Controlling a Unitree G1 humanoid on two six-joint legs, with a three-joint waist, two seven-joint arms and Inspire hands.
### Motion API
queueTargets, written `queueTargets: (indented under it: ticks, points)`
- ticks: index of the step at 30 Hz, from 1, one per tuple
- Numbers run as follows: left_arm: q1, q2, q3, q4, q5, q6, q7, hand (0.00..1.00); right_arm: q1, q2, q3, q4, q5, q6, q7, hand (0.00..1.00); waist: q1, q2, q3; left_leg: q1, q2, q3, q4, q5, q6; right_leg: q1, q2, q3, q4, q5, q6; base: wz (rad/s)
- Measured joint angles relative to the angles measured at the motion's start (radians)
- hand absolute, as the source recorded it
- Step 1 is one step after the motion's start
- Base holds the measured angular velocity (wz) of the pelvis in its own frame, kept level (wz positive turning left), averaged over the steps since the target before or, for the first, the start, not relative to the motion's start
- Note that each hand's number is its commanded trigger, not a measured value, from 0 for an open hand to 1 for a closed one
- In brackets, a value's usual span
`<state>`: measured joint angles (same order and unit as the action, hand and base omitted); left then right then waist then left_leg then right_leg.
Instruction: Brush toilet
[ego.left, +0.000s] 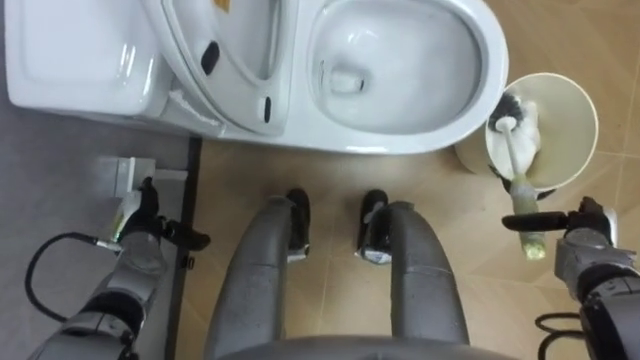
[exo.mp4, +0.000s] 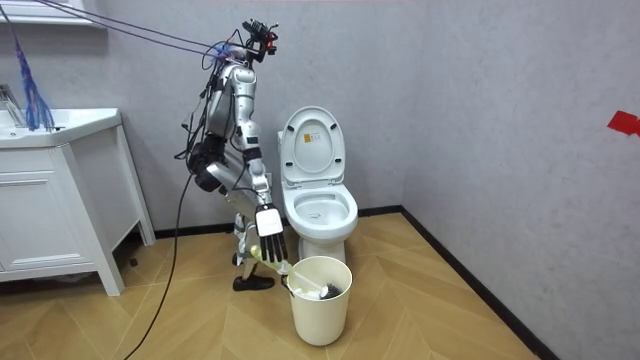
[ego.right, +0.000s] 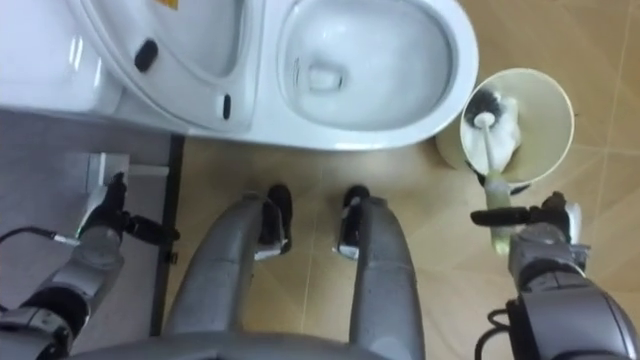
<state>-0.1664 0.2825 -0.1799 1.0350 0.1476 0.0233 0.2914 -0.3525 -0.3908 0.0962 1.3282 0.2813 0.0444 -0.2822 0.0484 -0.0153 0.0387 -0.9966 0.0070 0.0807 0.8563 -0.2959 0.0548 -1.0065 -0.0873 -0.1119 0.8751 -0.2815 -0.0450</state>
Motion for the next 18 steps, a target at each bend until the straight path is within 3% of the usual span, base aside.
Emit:
queueTargets:
  ticks: [7,18]
  points:
    - [-0.041,0.009,-0.027,0.0,-0.005,-0.001,0.024,0.0,-0.029,-0.031,0.003,0.004,0.041,-0.001,0.022,0.0,0.011,0.001,0.0059,-0.085,-0.003,-0.001,0.041,0.0,0.0,-0.086,-0.027,-0.016,0.051,-0.008,-0.014,0.04]
    - [-0.054,0.015,-0.077,-0.035,-0.038,-0.002,0.028,0.0,-0.063,-0.055,0.063,0.009,0.176,-0.001,0.031,0.0,0.02,0.004,0.0099,-0.191,-0.003,-0.002,0.131,-0.027,0.001,-0.191,-0.031,-0.01,0.144,-0.039,-0.02,0.02]
